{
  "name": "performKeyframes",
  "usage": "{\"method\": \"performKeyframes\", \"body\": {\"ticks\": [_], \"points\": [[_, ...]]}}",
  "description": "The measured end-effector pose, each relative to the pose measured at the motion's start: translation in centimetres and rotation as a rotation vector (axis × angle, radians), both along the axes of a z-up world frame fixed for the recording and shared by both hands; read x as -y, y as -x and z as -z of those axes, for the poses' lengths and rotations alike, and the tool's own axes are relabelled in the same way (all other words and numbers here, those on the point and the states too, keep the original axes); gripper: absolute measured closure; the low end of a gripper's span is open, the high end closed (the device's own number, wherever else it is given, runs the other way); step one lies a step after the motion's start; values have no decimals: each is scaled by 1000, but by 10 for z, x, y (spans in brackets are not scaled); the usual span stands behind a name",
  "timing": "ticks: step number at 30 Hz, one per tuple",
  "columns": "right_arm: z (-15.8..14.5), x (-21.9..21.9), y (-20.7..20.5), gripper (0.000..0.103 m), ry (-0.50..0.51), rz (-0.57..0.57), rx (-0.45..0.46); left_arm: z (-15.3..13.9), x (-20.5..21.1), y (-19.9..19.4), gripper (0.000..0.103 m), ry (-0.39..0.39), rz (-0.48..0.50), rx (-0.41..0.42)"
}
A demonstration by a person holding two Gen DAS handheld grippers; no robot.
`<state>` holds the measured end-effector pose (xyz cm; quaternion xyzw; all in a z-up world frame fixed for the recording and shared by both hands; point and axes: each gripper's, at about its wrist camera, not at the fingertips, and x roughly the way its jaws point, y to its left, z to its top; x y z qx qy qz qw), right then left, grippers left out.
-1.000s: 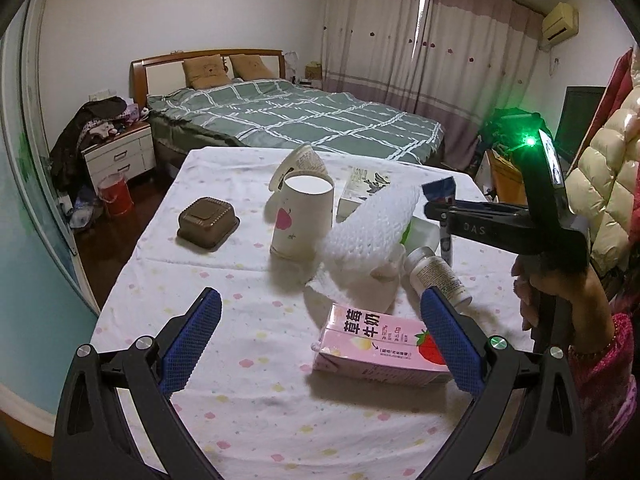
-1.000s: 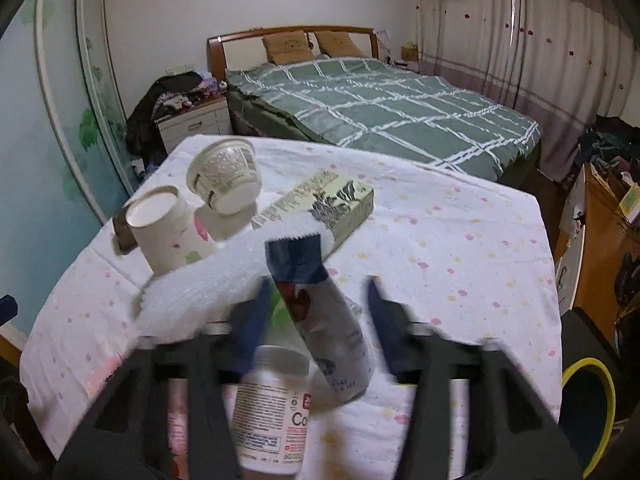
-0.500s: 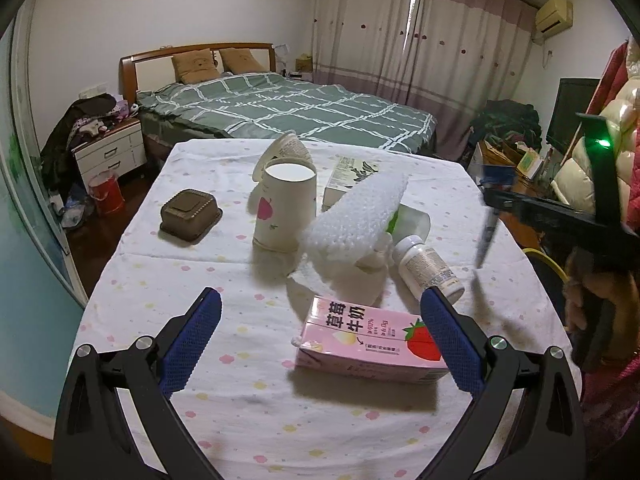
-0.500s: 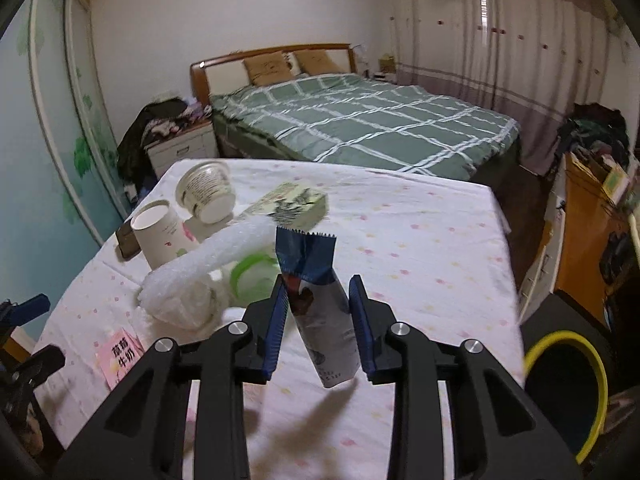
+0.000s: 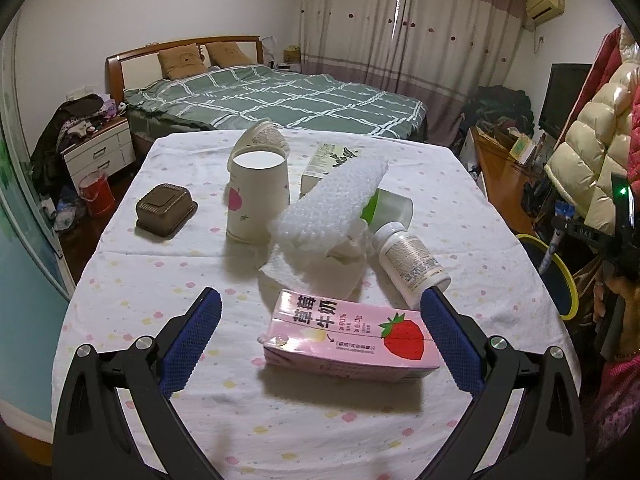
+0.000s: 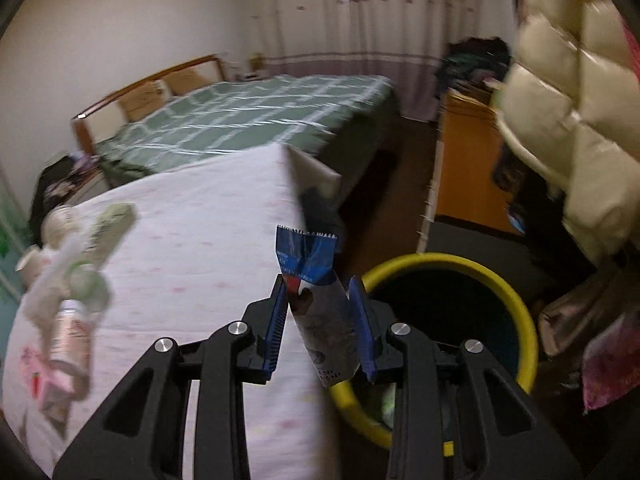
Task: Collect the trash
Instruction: 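Carry the toothpaste tube over the yellow bin and release it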
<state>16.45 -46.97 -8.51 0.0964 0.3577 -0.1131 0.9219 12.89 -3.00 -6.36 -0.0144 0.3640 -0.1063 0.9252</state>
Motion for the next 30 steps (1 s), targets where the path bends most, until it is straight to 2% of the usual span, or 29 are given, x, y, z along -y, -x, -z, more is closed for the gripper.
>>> {"method": "performKeyframes", "body": {"ticks": [13,15,18,30], "points": [[47,38,-1,72,-9,93,-81,3,14,-7,5,-26,20,-20],[48,40,-2,70,-12,99,-87,4,16,-7,5,-26,25,-23],[50,44,0,54,-15,114,-88,5,17,-7,5,-27,31,-25],[46,37,6,52,-15,98,-82,25,1,-13,5,15,59,-76]]}}
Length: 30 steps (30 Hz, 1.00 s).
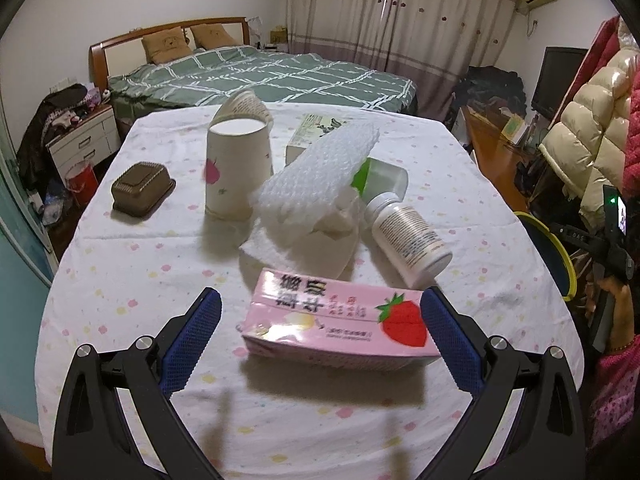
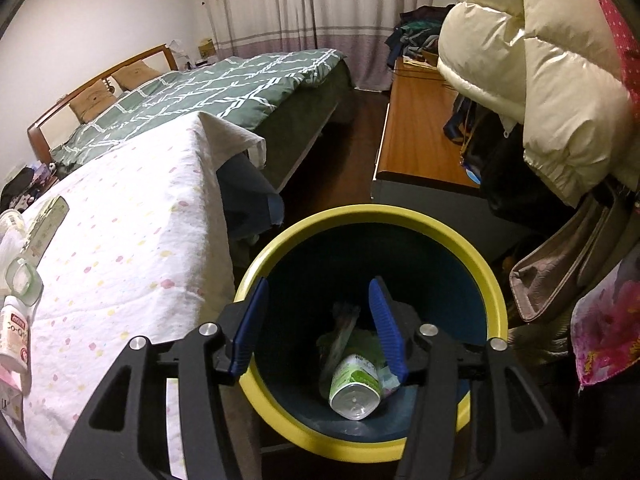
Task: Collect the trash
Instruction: 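Carry the toothpaste tube over the yellow bin and release it, then grasp the pink strawberry milk carton with the left gripper and lift it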
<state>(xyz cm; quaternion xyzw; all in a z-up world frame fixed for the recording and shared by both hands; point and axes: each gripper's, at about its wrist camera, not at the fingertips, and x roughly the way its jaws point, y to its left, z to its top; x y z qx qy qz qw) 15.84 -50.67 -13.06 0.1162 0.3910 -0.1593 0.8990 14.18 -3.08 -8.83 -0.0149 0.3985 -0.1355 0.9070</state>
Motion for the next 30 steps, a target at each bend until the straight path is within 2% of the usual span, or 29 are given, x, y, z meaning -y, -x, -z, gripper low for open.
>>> {"method": "performKeyframes", "body": {"ticks": [5,10,14,20,23,26,30], "points": [[-3,-10,-3,52,2,-20,-3,8,-10,-7,5,18,19,-14],[-6,-17,-4,52,8,-35,-1,19,-7,-13,5,63,104,-67],[-10,-17,-3,52,8,-40,5,23,6,-5,5,45,160,-94],[-13,-17,1,49,-6,-45,17,20,39,25,5,71,311,-130],[-13,-17,3,49,-19,-49,24,20,66,40,5,114,429,-148],[-15,-17,6,49,-33,-52,33,19,97,53,5,107,534,-136],[-18,-17,12,49,-38,-62,50,13,109,51,5,74,545,-122]]}}
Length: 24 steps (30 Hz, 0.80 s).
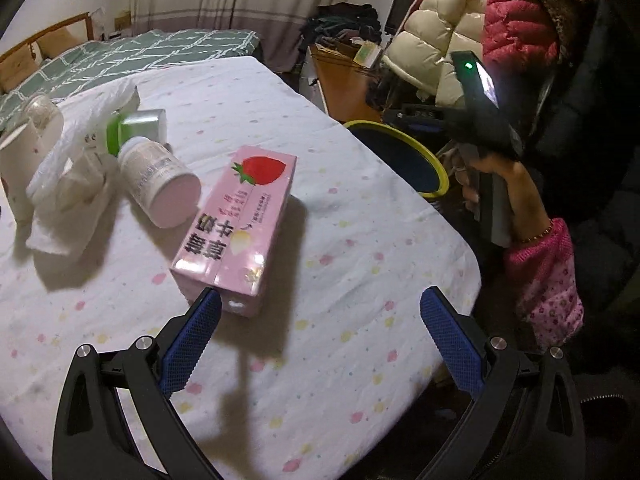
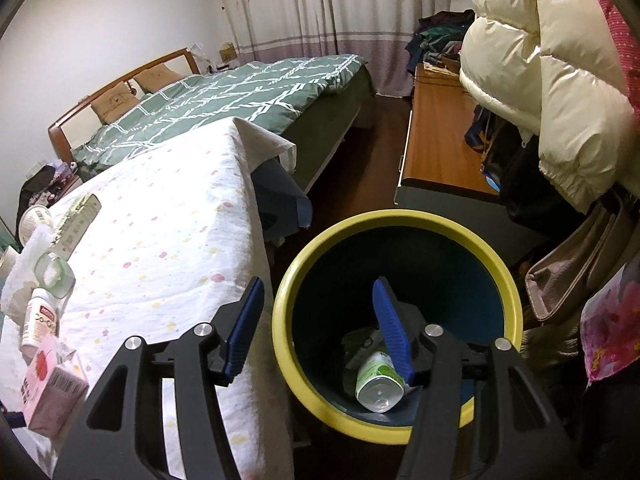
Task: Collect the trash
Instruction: 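Grasp the pink strawberry milk carton with the left gripper and lift it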
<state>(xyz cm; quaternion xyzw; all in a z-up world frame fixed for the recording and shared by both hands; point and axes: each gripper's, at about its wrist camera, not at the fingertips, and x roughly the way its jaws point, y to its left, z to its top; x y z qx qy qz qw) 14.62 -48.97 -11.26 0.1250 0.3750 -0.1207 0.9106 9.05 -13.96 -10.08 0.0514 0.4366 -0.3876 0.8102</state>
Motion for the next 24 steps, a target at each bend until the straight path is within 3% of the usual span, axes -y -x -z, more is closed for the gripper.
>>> {"method": "performKeyframes", "body": {"ticks": [7,16,24], "points": [[3,3,2,48,-20,-4,8,-9,-9,-34,5,-41,-88,33],[6,3,5,48,-30,-10,5,6,27,-60,6,-145,-15,39],[11,7,7,48,-40,-7,0,20,42,-80,26,-195,-41,-13]]}}
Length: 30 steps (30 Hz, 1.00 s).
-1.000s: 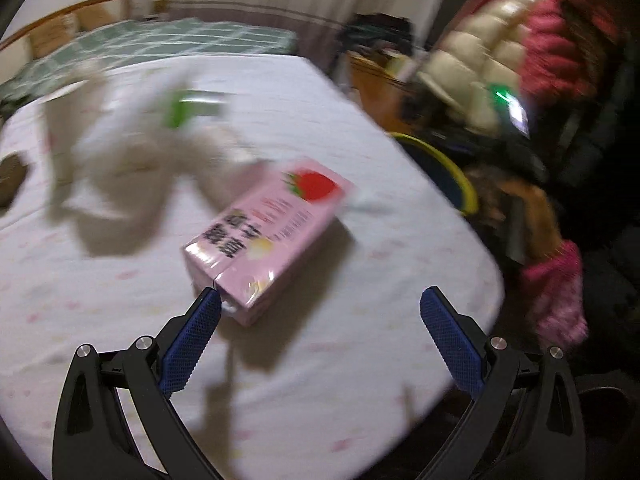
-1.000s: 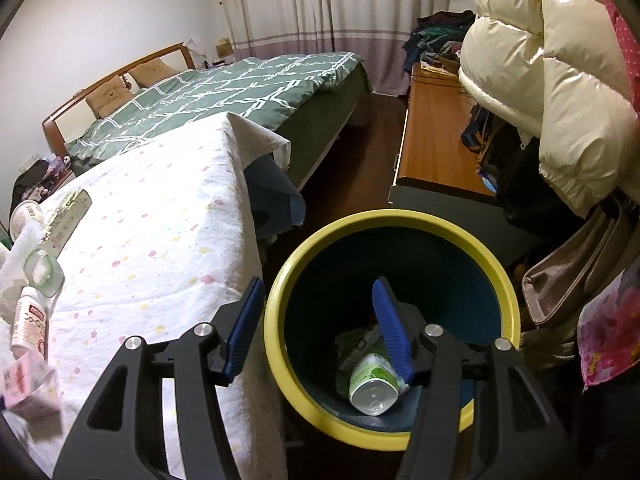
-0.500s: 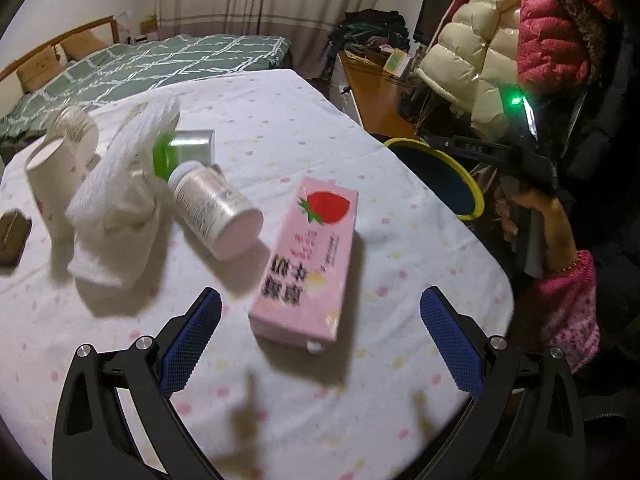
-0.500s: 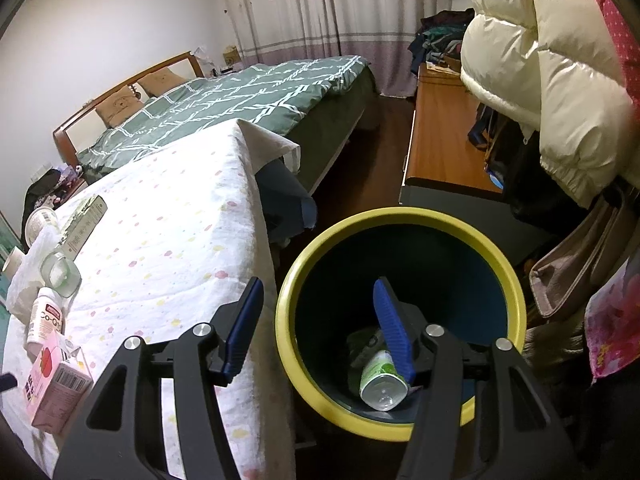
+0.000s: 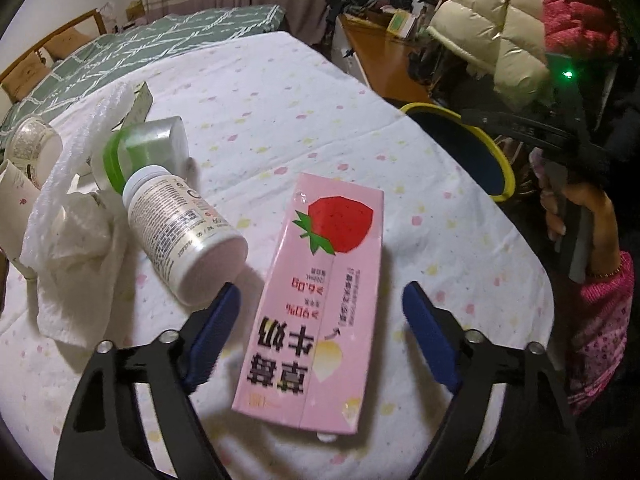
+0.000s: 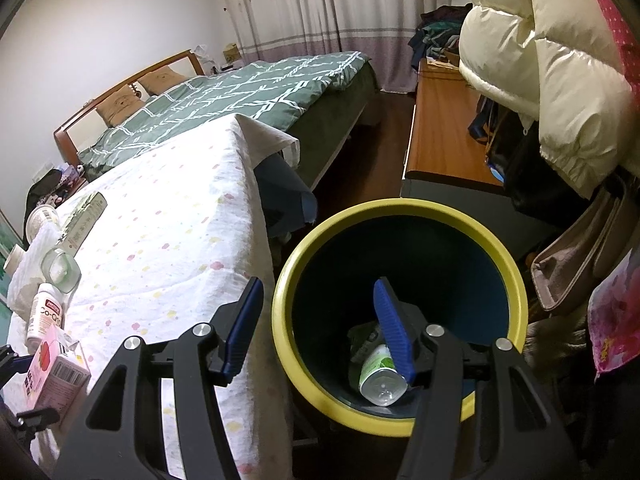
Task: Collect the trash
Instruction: 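Grasp the pink strawberry milk carton with the left gripper and lift it, then carry the milk carton over the yellow bin and open the left gripper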
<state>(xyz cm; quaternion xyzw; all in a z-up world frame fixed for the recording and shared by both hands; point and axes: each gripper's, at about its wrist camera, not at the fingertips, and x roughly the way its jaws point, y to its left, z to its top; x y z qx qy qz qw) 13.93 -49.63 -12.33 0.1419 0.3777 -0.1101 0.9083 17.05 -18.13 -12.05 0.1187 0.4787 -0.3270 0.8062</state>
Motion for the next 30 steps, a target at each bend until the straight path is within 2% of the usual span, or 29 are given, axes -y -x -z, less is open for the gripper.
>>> {"method": "performKeyframes", "body": {"ticks": [6,10,30], "points": [[1,3,4,48,-8,2,3,4,11,-8,44,-50,-3,-16],[-1,6,12,48,-15,8,16,0,15,-6,51,-61,1,-10],[-13,25,81,48,-64,30,92,-48,77,9,52,-35,117,84]]}}
